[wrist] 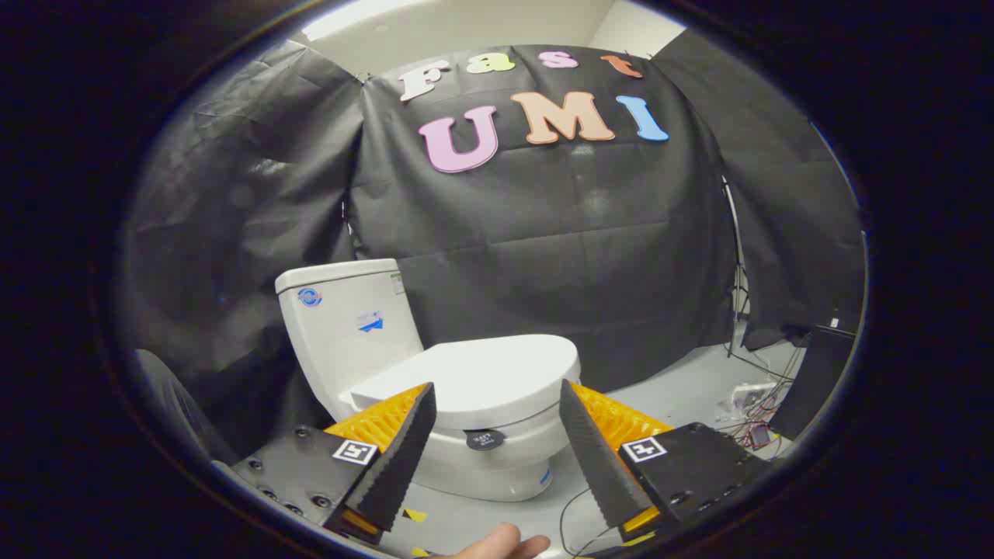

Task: Open the toilet lid.

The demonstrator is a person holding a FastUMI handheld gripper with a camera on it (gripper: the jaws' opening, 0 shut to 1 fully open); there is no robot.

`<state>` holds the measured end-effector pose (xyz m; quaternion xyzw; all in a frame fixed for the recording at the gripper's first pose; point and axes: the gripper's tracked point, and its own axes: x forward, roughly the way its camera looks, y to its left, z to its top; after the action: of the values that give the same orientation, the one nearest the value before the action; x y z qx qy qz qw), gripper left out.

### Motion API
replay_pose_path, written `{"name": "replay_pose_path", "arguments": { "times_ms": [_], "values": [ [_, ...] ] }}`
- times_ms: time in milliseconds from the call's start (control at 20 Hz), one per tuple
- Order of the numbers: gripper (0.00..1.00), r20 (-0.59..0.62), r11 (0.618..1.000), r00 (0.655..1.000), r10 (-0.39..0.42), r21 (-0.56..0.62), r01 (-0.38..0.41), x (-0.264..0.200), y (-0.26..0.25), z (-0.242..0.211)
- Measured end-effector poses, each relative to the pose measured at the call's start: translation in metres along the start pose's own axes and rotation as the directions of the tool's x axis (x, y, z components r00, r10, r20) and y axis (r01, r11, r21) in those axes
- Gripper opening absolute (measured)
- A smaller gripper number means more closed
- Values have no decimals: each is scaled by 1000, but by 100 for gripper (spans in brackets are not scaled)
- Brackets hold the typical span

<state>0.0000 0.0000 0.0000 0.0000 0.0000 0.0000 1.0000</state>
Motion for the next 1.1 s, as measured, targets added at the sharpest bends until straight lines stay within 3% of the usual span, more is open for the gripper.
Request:
{"name": "replay_pose_path", "arguments": {
  "times_ms": [550, 900, 1100],
  "values": [
    [99, -77, 998, 997, 20, -56, -24, 2, 29, -16],
    [99, -58, 1000, 998, 25, -7, -25, 17, 27, -24],
    [98, -22, 993, 999, 47, 108, -44, 31, 26, -30]
  ]
}}
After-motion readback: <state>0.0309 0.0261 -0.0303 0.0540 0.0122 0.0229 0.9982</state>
